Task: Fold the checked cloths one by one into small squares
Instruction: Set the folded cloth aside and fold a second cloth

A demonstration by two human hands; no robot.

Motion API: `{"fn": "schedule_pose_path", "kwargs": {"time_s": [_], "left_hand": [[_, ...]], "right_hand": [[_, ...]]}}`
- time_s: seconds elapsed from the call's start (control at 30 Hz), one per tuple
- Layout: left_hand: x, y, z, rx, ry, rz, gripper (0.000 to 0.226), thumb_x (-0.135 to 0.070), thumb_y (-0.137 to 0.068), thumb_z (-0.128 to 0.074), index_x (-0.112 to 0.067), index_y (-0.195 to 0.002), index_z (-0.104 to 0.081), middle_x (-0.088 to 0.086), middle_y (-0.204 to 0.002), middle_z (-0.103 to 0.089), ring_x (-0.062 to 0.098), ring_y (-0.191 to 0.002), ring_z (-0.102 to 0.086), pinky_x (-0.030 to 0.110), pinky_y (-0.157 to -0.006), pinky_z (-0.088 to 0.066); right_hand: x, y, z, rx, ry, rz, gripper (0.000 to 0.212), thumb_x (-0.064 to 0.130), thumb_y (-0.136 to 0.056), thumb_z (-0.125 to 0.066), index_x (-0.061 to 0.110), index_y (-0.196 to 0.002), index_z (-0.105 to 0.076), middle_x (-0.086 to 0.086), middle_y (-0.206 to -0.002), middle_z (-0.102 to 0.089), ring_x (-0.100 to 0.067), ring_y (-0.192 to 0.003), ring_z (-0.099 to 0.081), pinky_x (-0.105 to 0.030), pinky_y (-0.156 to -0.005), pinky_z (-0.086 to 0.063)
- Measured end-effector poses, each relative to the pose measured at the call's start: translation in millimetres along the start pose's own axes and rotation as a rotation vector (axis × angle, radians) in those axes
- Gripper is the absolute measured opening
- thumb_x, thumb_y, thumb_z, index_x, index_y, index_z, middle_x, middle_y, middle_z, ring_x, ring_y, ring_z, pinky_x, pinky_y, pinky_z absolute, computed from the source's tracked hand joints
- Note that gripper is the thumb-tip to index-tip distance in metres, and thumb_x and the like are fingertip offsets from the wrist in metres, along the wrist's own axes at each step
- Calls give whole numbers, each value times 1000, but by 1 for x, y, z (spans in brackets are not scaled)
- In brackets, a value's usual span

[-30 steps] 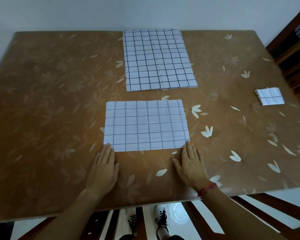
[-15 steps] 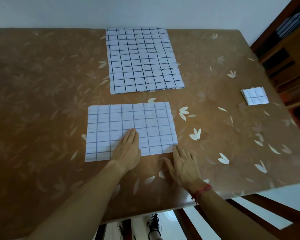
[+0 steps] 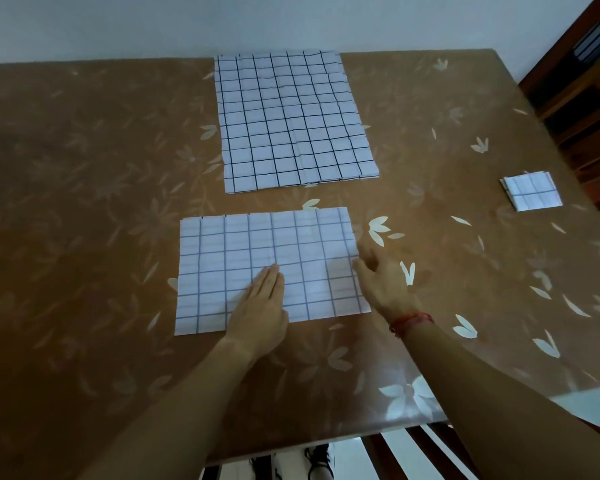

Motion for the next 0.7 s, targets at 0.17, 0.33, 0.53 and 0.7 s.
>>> {"fn": "schedule_pose_path", "kwargs": {"time_s": [0.17,0.33,0.53,0.7], "left_hand": [[-1,0,2,-17,17,-2,64,-28,-100,-32,-10,-152,-1,5,-161,8,16,-146,12,31,-119,4],[0,1,1,-26,34,0,65,-28,-100,-33,-10,-152,0,4,-161,10,15,-146,14,29,-117,6],[1,0,-1,-30,59,3,65,-28,-100,-34,-12,-153,0,2,-161,11,14,-146,15,30,-117,6],[3,1,-2,-35,69,-7,64,-28,-100,-33,-13,-153,0,2,-161,11,13,-146,15,28,-116,8]], "right_hand": [[5,-11,-8,28,-121,-114,19,25,-88,-51,14,-99,-64,-2,-85,-68,-18,-83,-62,-30,-69,-48],[6,-26,-15,44,-159,-220,24,29,-83,-57,14,-101,-64,2,-93,-66,-20,-92,-60,-35,-83,-49],[5,-26,-14,46,-368,-383,28,37,-79,-71,10,-87,-69,2,-83,-67,-16,-79,-63,-30,-70,-52],[-2,-25,-14,45,-423,-416,27,32,-73,-77,8,-83,-68,-5,-88,-71,-24,-85,-68,-41,-80,-58]]}}
Point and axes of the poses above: each hand's wrist, its own y-axis away from the middle knuckle, its own z-axis out of the back of the hand, x = y × z, the point moved 5 cm from there along -y, towards the middle knuckle
